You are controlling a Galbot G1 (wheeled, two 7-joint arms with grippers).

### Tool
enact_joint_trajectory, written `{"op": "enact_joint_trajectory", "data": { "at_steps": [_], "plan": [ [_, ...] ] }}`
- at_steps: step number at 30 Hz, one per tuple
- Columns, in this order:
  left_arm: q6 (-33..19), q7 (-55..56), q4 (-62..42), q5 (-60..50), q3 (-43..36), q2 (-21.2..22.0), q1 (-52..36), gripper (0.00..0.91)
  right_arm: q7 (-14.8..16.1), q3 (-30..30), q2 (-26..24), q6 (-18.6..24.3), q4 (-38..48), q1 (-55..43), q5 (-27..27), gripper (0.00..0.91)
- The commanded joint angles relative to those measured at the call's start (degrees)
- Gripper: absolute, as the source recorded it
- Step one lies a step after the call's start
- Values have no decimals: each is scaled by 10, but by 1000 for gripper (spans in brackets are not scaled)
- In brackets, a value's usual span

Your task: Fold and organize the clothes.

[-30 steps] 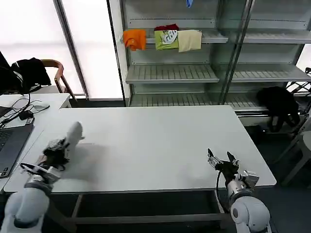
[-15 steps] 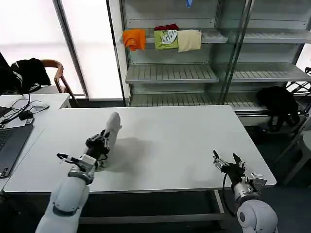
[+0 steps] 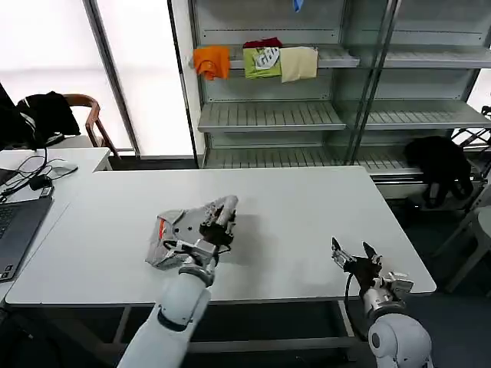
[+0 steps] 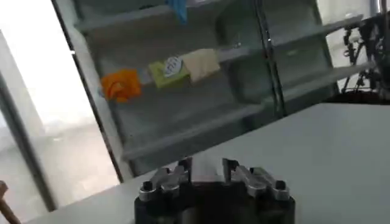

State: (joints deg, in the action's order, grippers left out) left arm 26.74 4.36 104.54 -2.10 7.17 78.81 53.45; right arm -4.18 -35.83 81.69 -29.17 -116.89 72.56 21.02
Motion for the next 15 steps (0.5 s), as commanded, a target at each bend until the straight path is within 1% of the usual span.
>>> {"op": "enact_joint_trajectory", "data": {
  "at_steps": [1,3,6,7,8,10,12,15],
  "plan": [
    [56,67,42,87,-110,25,-46,907,6,33,16,-3,10,-23,-26,907],
    [58,63,56,92,-108,19,-49,907,13,42,22,-3,16,-28,-32,907],
    [52,43,71,90,-84,5,-50,907,29,61,32,-5,26,-37,-30,907],
    [47,32,73,88,-70,-7,-50,907,37,72,38,-12,31,-42,-19,907],
    [42,27,73,88,-49,-15,-48,907,38,75,40,-15,34,-43,-16,907],
    [30,6,72,88,-19,-37,-43,907,47,95,57,-38,48,-65,36,907],
    [15,-10,72,89,12,-62,-30,907,42,117,68,-40,66,-85,52,907],
    [11,-26,79,105,73,-76,1,907,29,159,79,-40,99,-117,77,907]
  ]
}}
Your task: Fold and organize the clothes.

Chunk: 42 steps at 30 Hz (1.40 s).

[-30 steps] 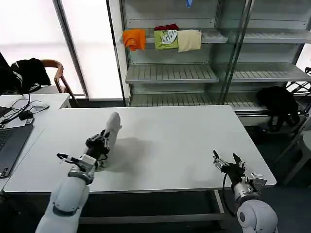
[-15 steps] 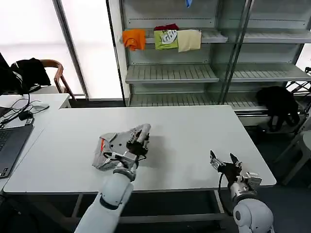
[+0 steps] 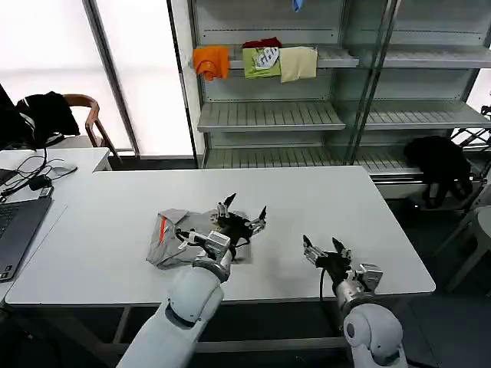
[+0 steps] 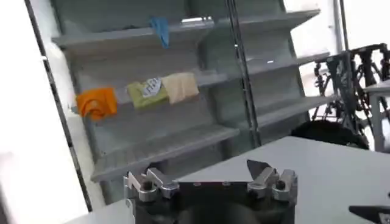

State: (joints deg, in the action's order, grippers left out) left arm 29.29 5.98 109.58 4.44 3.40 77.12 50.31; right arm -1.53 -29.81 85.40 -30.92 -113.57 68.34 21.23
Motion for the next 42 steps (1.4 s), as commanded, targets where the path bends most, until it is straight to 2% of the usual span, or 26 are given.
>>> {"op": "enact_joint_trajectory", "data": {
  "at_steps": [1,4,8,15,19,22,24,25,26,29,42],
  "plan": [
    [-14,-44,29,45,126,-65,41,907,-4,111,45,-22,79,-88,93,907],
    [-14,-45,29,59,169,-72,67,907,-18,142,55,-22,114,-120,148,907],
    [-15,-56,32,79,215,-78,89,907,-14,147,85,-22,156,-140,173,907],
    [-20,-99,28,109,260,-120,116,907,-36,167,94,-19,192,-151,176,907],
    [-29,-111,31,108,267,-129,128,907,-44,167,91,-18,192,-146,174,907],
    [-29,-112,29,109,271,-125,132,907,-54,168,90,-15,195,-142,167,806],
    [-28,-111,25,108,272,-123,132,907,-60,168,89,-11,195,-138,165,514],
    [-28,-111,24,107,272,-122,133,907,-61,168,88,-9,195,-137,163,413],
    [-28,-111,20,101,272,-121,134,907,-62,167,88,-7,193,-136,162,151],
    [-32,-112,15,89,275,-118,135,907,-67,167,88,-6,191,-135,162,0],
    [-39,-112,14,86,301,-109,149,907,-90,165,83,-5,177,-139,162,0]
  ]
}}
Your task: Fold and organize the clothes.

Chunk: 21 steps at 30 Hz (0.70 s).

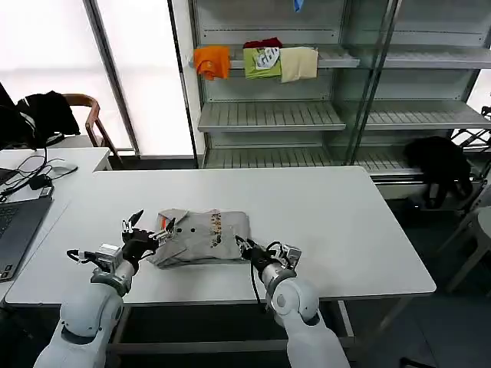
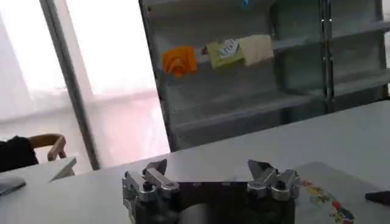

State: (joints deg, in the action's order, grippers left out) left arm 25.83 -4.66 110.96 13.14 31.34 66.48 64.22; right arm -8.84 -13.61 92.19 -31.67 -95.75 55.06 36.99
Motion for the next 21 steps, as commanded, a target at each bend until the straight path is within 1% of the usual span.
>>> {"op": "enact_joint_trajectory", "data": {
  "at_steps": [1,5,8,10,12,13,15,17,18,21],
  "plan": [
    [-6,-6,1,-1,23,-3,13,907,-20,3,15,2,-4,-7,4,0],
    [-15,-7,2,-1,33,0,26,907,-29,-7,12,-1,-16,-7,4,0],
    [-22,-7,2,0,40,0,36,907,-34,-26,3,-14,-36,-5,9,0],
    [-25,-7,2,1,44,1,41,907,-37,-35,-10,-15,-52,2,18,0],
    [-27,-7,3,3,48,1,46,907,-42,-44,-37,-15,-76,16,37,0],
    [-28,-7,3,4,49,1,48,907,-43,-46,-41,-15,-78,19,40,0],
    [-31,-8,4,5,53,2,53,907,-41,-62,-72,-15,-105,46,59,0],
    [-34,-9,5,5,54,2,57,907,-39,-76,-88,-15,-120,62,68,0],
    [-36,-9,4,5,54,3,59,907,-35,-93,-98,-15,-127,73,70,0],
    [-40,-7,3,5,48,8,61,907,-24,-117,-106,-15,-129,86,65,0]
  ]
}}
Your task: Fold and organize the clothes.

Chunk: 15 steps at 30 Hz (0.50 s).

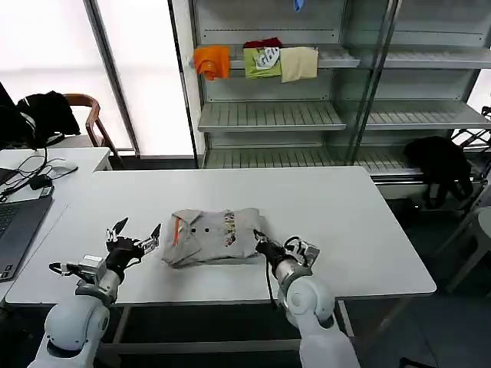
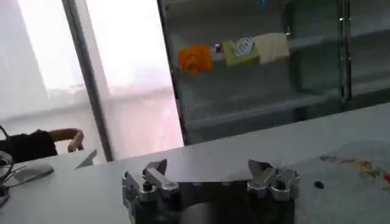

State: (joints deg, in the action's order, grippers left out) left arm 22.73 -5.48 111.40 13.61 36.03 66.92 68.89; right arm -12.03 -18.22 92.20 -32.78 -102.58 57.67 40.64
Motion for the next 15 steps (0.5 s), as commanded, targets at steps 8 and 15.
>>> {"op": "enact_joint_trajectory", "data": {
  "at_steps": [8,15],
  "plan": [
    [-36,23,-20,-1,-14,22,16,907,88,-72,-105,-3,-69,95,-148,907],
    [-70,29,-26,70,14,17,27,907,136,-118,-131,59,-112,125,-331,907]
  ]
}}
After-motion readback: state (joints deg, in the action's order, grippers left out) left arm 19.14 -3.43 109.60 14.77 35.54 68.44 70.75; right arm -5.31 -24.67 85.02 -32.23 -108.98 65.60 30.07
